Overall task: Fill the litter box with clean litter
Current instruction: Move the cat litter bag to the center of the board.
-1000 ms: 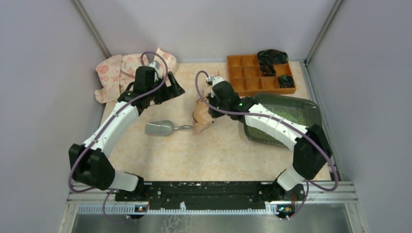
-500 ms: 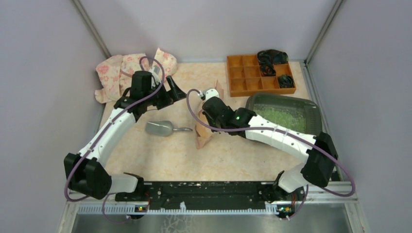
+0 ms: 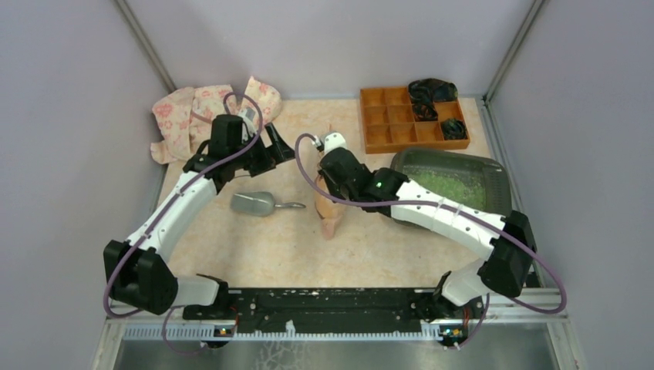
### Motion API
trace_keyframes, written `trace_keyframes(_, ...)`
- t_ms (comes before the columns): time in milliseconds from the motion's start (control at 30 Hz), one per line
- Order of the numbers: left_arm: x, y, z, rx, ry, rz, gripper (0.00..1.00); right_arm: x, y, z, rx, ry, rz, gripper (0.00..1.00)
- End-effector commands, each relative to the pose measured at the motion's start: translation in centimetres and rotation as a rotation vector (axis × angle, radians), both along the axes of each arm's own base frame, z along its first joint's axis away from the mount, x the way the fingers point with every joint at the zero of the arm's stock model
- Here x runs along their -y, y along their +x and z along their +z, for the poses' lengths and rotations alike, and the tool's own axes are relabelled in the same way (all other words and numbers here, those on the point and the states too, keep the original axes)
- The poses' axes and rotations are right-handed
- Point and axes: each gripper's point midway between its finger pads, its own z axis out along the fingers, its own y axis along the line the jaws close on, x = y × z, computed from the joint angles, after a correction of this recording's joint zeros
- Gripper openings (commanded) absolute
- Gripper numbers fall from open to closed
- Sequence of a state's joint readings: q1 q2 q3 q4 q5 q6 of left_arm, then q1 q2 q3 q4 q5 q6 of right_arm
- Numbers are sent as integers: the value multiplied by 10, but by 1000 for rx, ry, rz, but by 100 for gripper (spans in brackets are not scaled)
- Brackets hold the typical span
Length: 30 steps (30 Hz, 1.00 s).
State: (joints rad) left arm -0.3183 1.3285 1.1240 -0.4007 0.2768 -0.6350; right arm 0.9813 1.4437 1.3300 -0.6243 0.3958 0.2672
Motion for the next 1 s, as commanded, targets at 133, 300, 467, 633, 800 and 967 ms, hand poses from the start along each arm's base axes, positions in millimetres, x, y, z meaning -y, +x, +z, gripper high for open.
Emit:
trace_keyframes(133,1,-7,0,-1,-12,-12,99,-74,-38,-63,-104,108,106,0)
trace_keyframes(300,-2,-12,10,22,-11,-8,99,-85,-38,-63,-72,77,91,0)
trace_keyframes(467,0,-14,15,27,-21,-25,99,-81,-36,-43,-46,90,75,11)
trace_keyframes(633,10,-15,28,36,-55,-82,99,-67,-38,2,2,152,63,42)
trace_keyframes(800,8,-13,41,48,-24,-87,99,-46,-40,49,68,231,33,57)
trace_keyframes(967,31,-14,53,59,50,-133,99,-17,-38,74,127,244,-35,65)
